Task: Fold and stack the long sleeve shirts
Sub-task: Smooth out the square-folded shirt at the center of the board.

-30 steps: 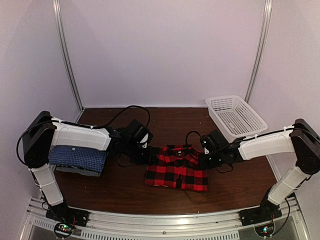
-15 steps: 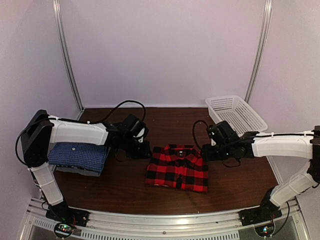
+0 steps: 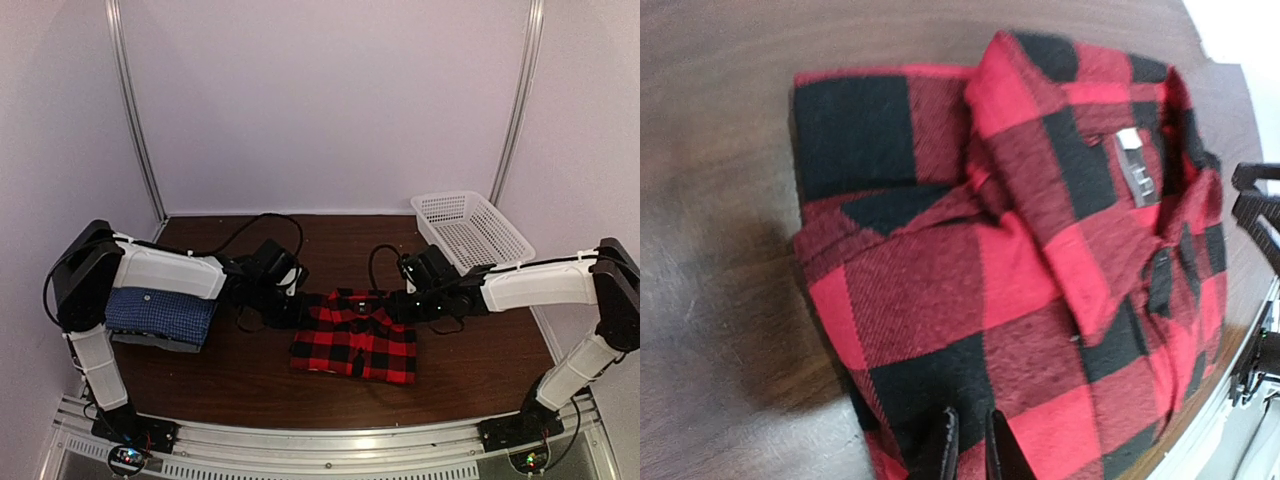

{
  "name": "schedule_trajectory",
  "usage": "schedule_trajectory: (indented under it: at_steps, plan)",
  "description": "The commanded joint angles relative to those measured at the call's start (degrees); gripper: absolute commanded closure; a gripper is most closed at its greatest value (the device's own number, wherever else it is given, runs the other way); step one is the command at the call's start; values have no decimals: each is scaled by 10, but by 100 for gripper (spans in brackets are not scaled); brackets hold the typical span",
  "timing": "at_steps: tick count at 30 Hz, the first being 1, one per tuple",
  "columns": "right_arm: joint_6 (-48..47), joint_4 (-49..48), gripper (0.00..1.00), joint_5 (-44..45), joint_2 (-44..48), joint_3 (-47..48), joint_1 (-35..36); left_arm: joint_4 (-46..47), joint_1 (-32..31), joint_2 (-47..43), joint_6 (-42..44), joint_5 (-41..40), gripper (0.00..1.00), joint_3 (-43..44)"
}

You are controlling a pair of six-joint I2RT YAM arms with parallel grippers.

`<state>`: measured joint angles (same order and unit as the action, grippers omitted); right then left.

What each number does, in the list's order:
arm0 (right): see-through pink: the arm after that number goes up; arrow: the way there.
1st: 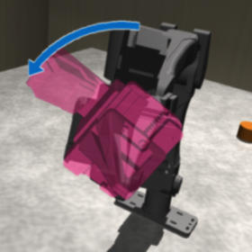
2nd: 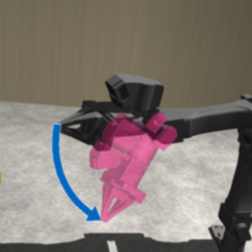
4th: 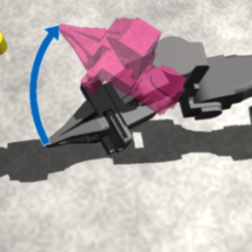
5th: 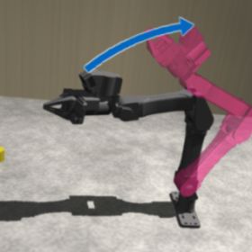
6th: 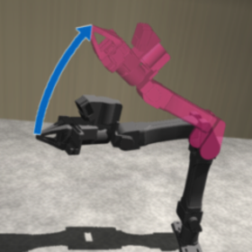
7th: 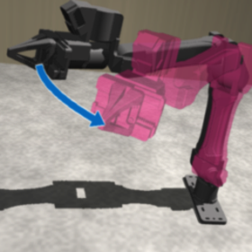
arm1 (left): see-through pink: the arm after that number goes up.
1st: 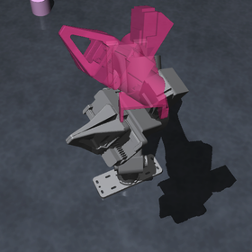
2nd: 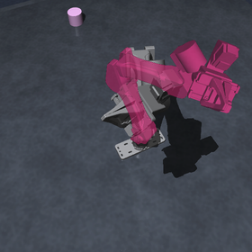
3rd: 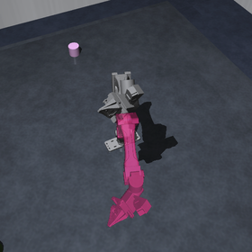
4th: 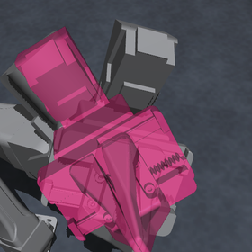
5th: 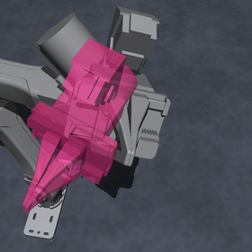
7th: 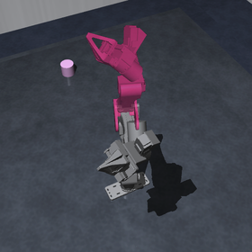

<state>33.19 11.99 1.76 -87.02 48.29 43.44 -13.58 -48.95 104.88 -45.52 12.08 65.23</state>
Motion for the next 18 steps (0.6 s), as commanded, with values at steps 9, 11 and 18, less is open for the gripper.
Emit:
schedule_trajectory:
  at_steps: [9, 11, 18]
  plan:
    - [5, -108, 59, -51, -74, -83, -53, 39, 17, 21, -1, 26, 89, -34]
    - [4, -105, 59, -50, -71, -86, -53, 35, 20, 16, 1, 24, 89, -34]
    - [-8, -14, 58, 9, 15, -68, -47, 16, 29, -23, 3, 15, 88, -48]
